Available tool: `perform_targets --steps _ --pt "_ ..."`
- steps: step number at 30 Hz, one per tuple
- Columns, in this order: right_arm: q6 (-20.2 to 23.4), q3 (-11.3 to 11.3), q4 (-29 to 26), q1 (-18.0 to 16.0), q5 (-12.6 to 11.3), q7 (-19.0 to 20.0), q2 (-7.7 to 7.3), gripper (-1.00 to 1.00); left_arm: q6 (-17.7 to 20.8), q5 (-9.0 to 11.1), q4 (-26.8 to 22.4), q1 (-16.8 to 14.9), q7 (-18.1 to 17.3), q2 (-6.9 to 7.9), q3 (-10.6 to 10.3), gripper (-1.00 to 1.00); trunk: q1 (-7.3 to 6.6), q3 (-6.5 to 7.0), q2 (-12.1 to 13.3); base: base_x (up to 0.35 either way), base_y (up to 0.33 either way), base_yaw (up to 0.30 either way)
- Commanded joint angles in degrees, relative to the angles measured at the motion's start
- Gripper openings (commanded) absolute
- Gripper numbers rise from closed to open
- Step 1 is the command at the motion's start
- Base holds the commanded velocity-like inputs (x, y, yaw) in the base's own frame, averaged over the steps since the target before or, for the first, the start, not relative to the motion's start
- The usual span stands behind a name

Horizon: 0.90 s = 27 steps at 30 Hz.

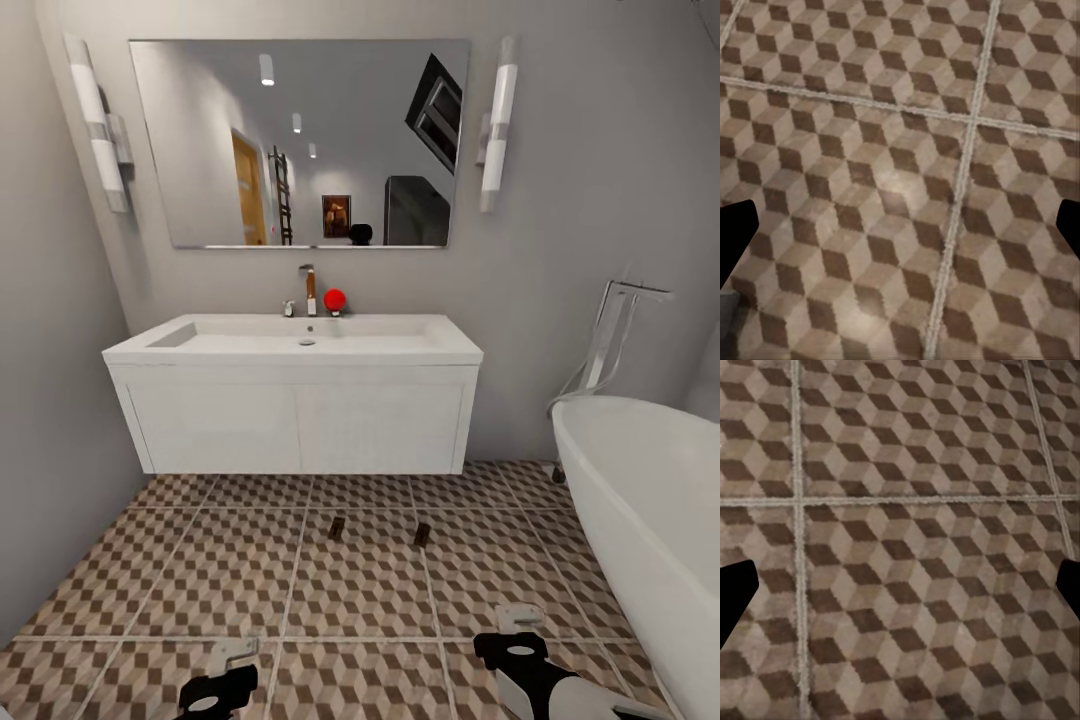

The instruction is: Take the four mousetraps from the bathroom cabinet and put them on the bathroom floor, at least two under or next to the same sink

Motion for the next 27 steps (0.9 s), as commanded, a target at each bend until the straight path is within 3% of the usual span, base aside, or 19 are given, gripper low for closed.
perform_targets --steps 1,12,27 --pt "-0.29 -0.50 0.18 -0.06 0.51 -0.19 -0.02 1.00 -0.17 0.47 0.05 0.03 0.18 -0.05 -0.48 1.00 -0.24 0.13 0.39 0.000 0.000 0.000" --pt "0.07 -0.50 0.18 -0.05 0.49 -0.29 0.10 1.00 -0.18 0.46 0.00 0.25 0.17 -0.19 -0.42 1.00 -2.65 2.10 4.80 0.000 0.000 0.000" --pt "0.12 -0.50 0.18 -0.05 0.49 -0.33 0.53 1.00 -0.10 0.57 0.02 0.27 0.17 -0.34 -0.41 1.00 -3.09 2.46 5.60 0.000 0.000 0.000"
